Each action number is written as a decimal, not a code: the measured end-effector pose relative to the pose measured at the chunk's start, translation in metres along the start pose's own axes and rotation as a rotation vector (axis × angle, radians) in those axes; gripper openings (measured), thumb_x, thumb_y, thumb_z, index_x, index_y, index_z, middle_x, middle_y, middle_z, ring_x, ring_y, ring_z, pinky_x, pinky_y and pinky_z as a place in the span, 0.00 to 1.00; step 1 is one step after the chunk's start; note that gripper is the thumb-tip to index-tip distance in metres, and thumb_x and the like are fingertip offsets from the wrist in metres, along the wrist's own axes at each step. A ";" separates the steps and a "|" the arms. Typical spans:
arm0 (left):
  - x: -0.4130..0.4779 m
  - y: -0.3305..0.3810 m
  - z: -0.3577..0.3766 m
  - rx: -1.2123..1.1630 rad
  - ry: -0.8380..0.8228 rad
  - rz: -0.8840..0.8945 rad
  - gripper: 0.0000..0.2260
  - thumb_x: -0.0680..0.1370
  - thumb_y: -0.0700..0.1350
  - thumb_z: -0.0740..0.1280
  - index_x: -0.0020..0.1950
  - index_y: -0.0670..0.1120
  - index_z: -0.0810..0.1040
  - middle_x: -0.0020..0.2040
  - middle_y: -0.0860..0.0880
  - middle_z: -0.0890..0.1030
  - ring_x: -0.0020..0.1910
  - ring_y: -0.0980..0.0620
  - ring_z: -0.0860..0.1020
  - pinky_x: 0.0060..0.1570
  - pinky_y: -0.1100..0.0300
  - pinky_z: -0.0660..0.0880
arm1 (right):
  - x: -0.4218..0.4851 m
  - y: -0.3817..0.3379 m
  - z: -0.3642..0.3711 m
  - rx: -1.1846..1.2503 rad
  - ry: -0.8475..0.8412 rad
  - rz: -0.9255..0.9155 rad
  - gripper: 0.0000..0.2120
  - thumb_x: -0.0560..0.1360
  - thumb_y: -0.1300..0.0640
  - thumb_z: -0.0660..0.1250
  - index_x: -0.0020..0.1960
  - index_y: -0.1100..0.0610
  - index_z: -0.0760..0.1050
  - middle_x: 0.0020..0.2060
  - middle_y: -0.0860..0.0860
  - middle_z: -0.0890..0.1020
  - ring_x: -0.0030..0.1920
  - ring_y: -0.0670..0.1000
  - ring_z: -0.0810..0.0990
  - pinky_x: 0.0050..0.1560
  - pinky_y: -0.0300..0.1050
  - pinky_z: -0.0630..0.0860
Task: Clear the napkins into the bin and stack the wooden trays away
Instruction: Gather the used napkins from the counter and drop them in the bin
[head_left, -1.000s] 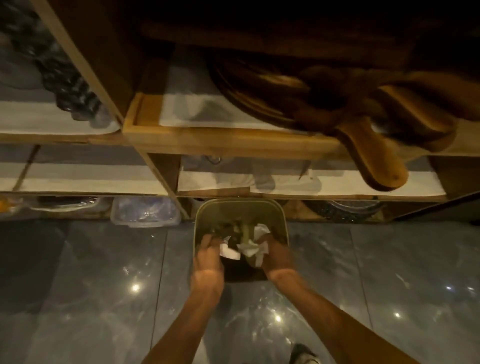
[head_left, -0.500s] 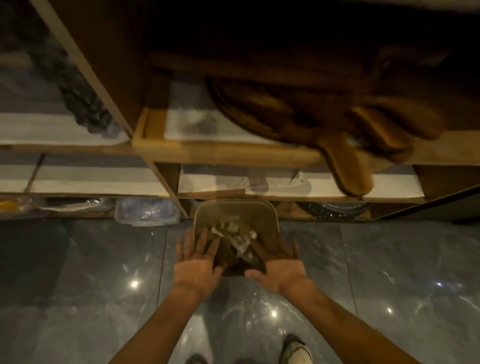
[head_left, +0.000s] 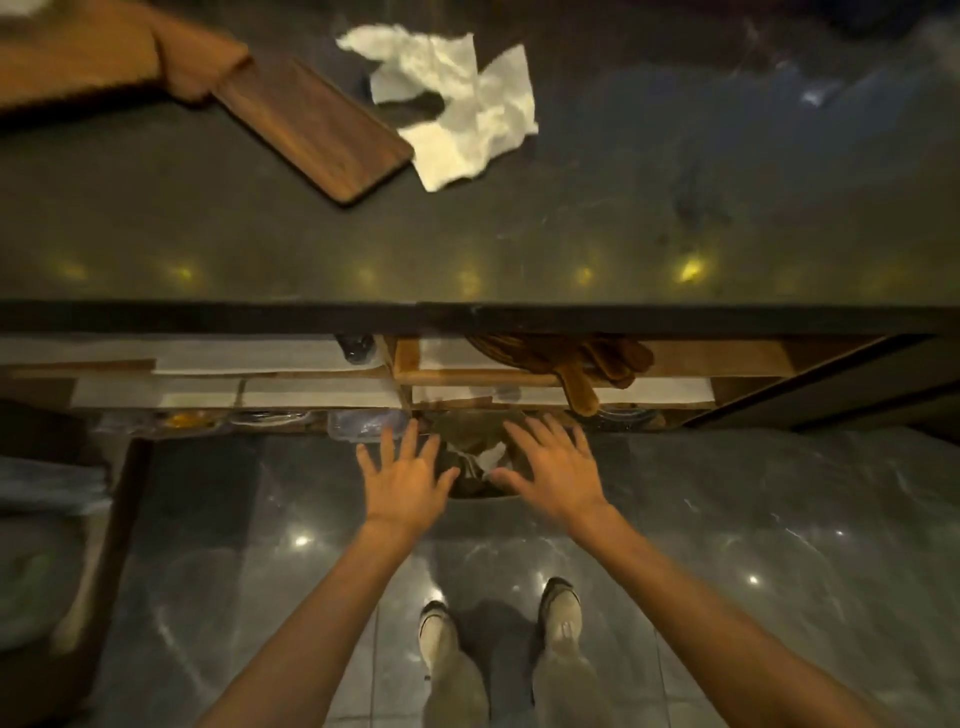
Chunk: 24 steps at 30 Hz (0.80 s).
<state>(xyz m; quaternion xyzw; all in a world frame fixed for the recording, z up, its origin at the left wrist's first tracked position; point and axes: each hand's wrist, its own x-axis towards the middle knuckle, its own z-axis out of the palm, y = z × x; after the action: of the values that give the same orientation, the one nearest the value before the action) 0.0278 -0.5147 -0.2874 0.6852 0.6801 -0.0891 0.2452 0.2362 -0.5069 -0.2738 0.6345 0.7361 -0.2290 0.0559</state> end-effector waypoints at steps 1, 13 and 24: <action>-0.016 0.004 -0.019 -0.019 0.019 0.021 0.27 0.79 0.62 0.55 0.76 0.54 0.61 0.80 0.48 0.53 0.79 0.41 0.46 0.73 0.34 0.48 | -0.015 -0.008 -0.017 -0.006 0.021 0.011 0.34 0.75 0.32 0.57 0.77 0.44 0.56 0.77 0.50 0.61 0.78 0.53 0.52 0.76 0.64 0.49; -0.155 0.022 -0.201 -0.134 0.320 0.148 0.27 0.79 0.64 0.56 0.76 0.56 0.60 0.80 0.47 0.54 0.79 0.43 0.49 0.74 0.40 0.55 | -0.149 -0.054 -0.199 -0.095 0.260 0.014 0.38 0.73 0.27 0.50 0.78 0.39 0.45 0.80 0.52 0.46 0.78 0.56 0.35 0.76 0.65 0.42; -0.084 0.026 -0.299 -0.152 0.435 0.041 0.29 0.77 0.67 0.53 0.77 0.60 0.56 0.80 0.49 0.54 0.79 0.45 0.51 0.74 0.43 0.55 | -0.070 -0.028 -0.318 -0.029 0.416 0.044 0.40 0.69 0.22 0.38 0.77 0.38 0.43 0.80 0.51 0.48 0.78 0.55 0.38 0.75 0.65 0.42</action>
<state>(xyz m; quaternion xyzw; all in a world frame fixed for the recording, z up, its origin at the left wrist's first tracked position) -0.0149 -0.4518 0.0152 0.6815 0.7076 0.1171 0.1453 0.2892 -0.4434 0.0424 0.6833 0.7208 -0.0811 -0.0833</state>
